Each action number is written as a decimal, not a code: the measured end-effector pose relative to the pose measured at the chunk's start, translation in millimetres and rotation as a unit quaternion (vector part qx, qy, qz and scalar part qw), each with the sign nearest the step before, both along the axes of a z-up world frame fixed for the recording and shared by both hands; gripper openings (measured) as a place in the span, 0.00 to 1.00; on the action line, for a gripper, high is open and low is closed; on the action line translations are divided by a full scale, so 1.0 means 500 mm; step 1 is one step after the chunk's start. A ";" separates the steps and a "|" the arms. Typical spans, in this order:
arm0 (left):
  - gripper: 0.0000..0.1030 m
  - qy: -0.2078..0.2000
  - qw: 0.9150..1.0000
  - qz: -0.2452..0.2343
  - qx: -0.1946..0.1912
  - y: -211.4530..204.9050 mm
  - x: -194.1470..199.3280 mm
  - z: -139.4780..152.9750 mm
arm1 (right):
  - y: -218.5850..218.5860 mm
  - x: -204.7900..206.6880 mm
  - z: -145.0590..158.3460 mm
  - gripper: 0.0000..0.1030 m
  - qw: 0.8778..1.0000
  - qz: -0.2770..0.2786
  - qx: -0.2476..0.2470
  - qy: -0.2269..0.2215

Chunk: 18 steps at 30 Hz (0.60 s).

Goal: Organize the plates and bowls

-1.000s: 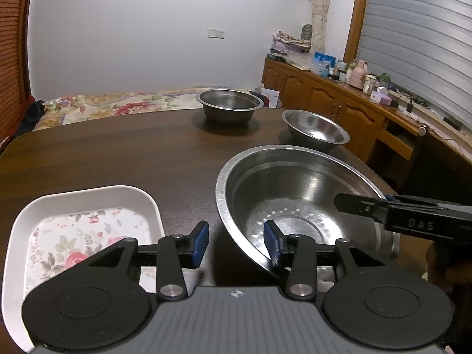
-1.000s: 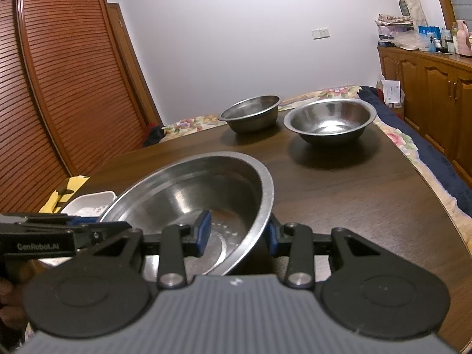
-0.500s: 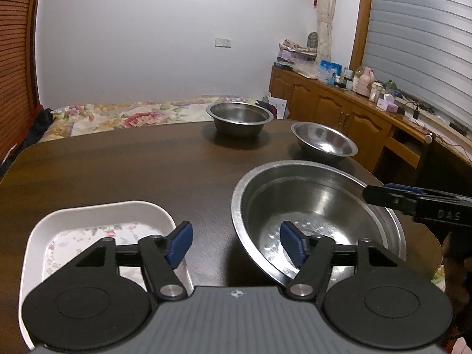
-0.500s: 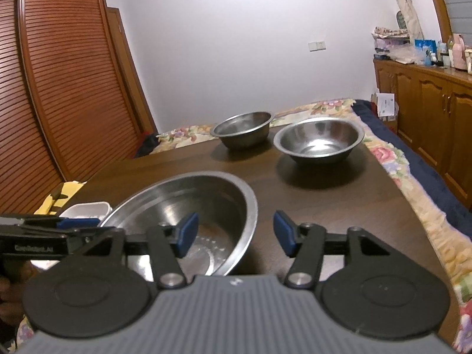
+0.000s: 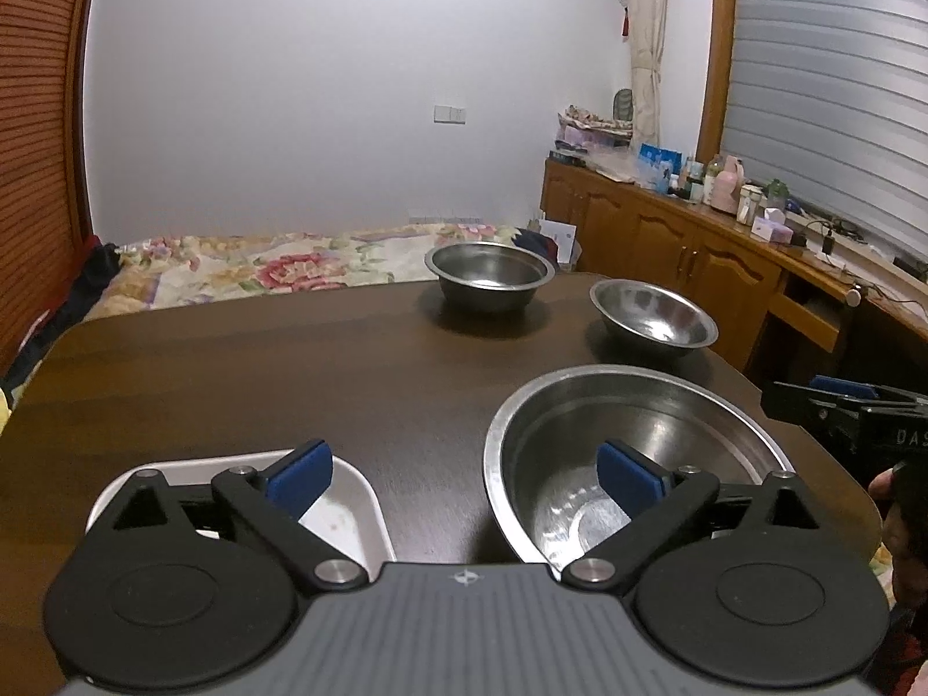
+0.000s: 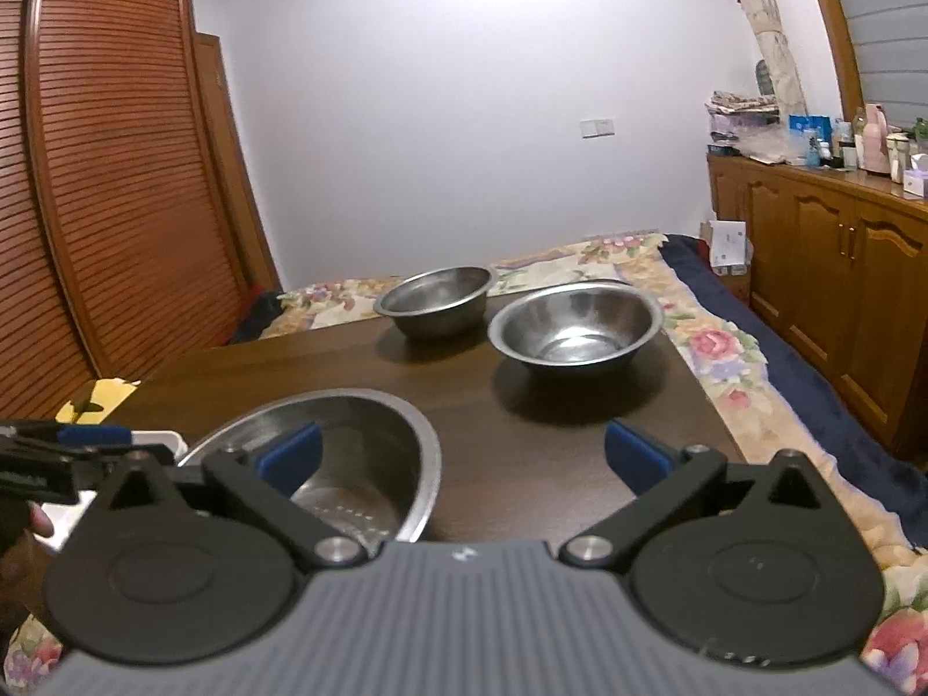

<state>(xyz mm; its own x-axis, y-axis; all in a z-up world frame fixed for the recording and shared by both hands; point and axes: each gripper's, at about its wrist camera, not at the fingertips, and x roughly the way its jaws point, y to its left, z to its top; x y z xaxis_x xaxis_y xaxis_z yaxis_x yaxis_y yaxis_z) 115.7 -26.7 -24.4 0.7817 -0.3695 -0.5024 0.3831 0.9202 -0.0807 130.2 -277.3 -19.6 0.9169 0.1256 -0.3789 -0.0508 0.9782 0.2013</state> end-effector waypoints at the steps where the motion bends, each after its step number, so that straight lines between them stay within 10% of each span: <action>1: 0.97 -0.001 1.000 0.000 0.000 -0.001 0.001 0.003 | -0.003 0.000 0.000 1.00 1.000 -0.002 0.000 0.000; 18: 0.94 -0.026 0.996 -0.084 0.012 -0.091 0.108 0.099 | -0.055 0.048 0.039 1.00 0.999 -0.007 -0.041 -0.021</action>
